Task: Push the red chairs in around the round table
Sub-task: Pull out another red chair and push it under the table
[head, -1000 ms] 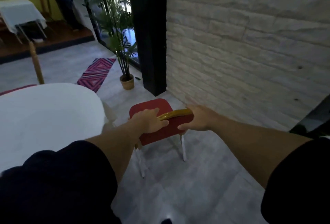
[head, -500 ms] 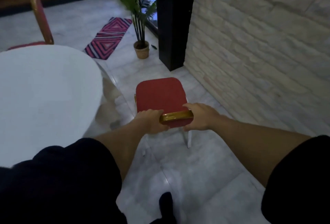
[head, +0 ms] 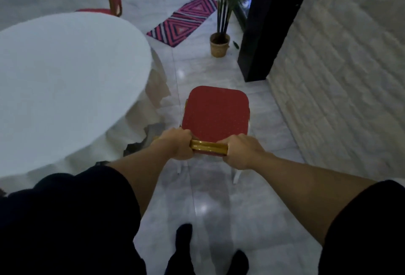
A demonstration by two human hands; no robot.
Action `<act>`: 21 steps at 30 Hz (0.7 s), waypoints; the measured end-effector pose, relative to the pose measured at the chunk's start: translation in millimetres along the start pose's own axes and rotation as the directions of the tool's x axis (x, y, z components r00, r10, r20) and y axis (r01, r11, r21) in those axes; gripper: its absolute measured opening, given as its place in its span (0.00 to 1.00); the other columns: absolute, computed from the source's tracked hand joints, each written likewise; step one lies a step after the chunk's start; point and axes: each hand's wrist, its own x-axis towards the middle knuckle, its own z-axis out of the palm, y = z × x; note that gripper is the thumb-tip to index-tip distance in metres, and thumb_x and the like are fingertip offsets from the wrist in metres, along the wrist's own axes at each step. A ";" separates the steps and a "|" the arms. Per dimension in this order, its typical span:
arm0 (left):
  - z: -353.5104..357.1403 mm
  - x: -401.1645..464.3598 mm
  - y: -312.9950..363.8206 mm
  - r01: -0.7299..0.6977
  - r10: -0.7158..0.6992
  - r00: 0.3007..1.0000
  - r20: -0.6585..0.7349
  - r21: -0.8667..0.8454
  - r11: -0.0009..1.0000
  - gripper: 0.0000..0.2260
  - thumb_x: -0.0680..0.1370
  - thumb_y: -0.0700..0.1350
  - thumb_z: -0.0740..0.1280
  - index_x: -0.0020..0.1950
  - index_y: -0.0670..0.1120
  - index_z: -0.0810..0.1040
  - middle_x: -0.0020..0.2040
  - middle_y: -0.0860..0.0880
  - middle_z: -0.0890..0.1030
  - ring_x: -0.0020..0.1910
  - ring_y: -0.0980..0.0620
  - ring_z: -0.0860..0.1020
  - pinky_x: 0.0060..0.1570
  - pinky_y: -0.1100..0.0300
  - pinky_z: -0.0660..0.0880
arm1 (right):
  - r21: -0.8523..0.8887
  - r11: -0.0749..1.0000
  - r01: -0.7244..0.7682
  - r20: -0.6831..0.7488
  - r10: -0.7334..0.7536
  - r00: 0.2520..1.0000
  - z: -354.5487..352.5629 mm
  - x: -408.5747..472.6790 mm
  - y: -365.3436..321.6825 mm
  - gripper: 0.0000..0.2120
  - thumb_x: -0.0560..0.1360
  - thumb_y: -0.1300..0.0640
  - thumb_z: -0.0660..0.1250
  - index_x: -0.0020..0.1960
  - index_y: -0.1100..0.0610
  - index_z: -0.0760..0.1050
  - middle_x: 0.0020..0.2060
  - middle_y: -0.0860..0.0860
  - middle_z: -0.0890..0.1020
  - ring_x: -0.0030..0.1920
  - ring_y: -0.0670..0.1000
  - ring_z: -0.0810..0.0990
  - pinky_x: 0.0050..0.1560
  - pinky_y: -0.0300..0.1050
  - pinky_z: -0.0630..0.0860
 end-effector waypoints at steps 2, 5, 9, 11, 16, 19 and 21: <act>1.5 -1.2 7.6 0.038 -0.038 0.999 0.001 -0.007 0.999 0.17 0.75 0.54 0.64 0.62 0.59 0.83 0.48 0.50 0.82 0.48 0.45 0.81 0.56 0.47 0.80 | -0.028 0.999 0.045 0.012 -0.044 0.999 -2.2 1.2 8.3 0.16 0.74 0.53 0.66 0.57 0.36 0.83 0.40 0.47 0.82 0.43 0.57 0.82 0.49 0.53 0.81; 7.2 -1.7 18.5 0.065 -0.066 0.998 -0.006 -0.036 0.997 0.15 0.74 0.55 0.63 0.57 0.58 0.84 0.46 0.50 0.82 0.47 0.46 0.80 0.56 0.46 0.81 | -0.072 0.991 0.111 0.015 -0.110 0.994 -5.3 4.2 22.8 0.21 0.75 0.53 0.67 0.63 0.33 0.81 0.41 0.47 0.82 0.43 0.57 0.81 0.49 0.52 0.81; 14.4 -2.6 33.6 0.094 -0.098 0.994 -0.040 -0.093 0.991 0.07 0.76 0.53 0.64 0.47 0.55 0.81 0.44 0.51 0.81 0.47 0.46 0.81 0.57 0.45 0.80 | -0.098 0.982 0.159 0.047 -0.155 0.987 -11.2 13.8 40.1 0.22 0.74 0.52 0.68 0.64 0.32 0.80 0.43 0.47 0.83 0.44 0.56 0.81 0.46 0.48 0.76; 15.6 -0.4 37.1 0.098 -0.104 0.994 -0.040 -0.128 0.987 0.09 0.76 0.52 0.63 0.51 0.55 0.83 0.44 0.51 0.82 0.47 0.47 0.81 0.57 0.47 0.79 | -0.093 0.981 0.169 0.058 -0.164 0.985 -14.2 19.8 46.8 0.23 0.73 0.52 0.67 0.63 0.30 0.79 0.43 0.46 0.83 0.44 0.56 0.82 0.44 0.47 0.75; 21.7 -1.1 49.3 0.134 -0.144 0.989 -0.034 -0.209 0.969 0.11 0.76 0.51 0.63 0.53 0.57 0.83 0.42 0.52 0.81 0.45 0.48 0.81 0.55 0.47 0.80 | -0.154 0.957 0.247 0.110 -0.232 0.966 -26.7 24.9 56.6 0.17 0.74 0.51 0.66 0.55 0.30 0.80 0.40 0.46 0.83 0.43 0.55 0.82 0.47 0.50 0.80; 26.7 -1.5 57.6 0.163 -0.180 0.983 -0.048 -0.240 0.957 0.11 0.76 0.50 0.63 0.55 0.57 0.83 0.42 0.52 0.81 0.45 0.49 0.81 0.54 0.48 0.80 | -0.166 0.943 0.290 0.140 -0.268 0.953 -30.3 29.7 63.8 0.16 0.73 0.51 0.66 0.51 0.28 0.77 0.40 0.45 0.83 0.43 0.54 0.82 0.47 0.51 0.81; 27.5 -2.0 65.8 0.181 -0.202 0.978 -0.052 -0.276 0.944 0.08 0.77 0.49 0.64 0.53 0.56 0.82 0.42 0.53 0.80 0.46 0.49 0.81 0.56 0.48 0.80 | -0.183 0.926 0.331 0.168 -0.302 0.938 -33.8 32.8 69.3 0.16 0.74 0.52 0.66 0.53 0.30 0.79 0.41 0.45 0.83 0.43 0.54 0.82 0.47 0.51 0.81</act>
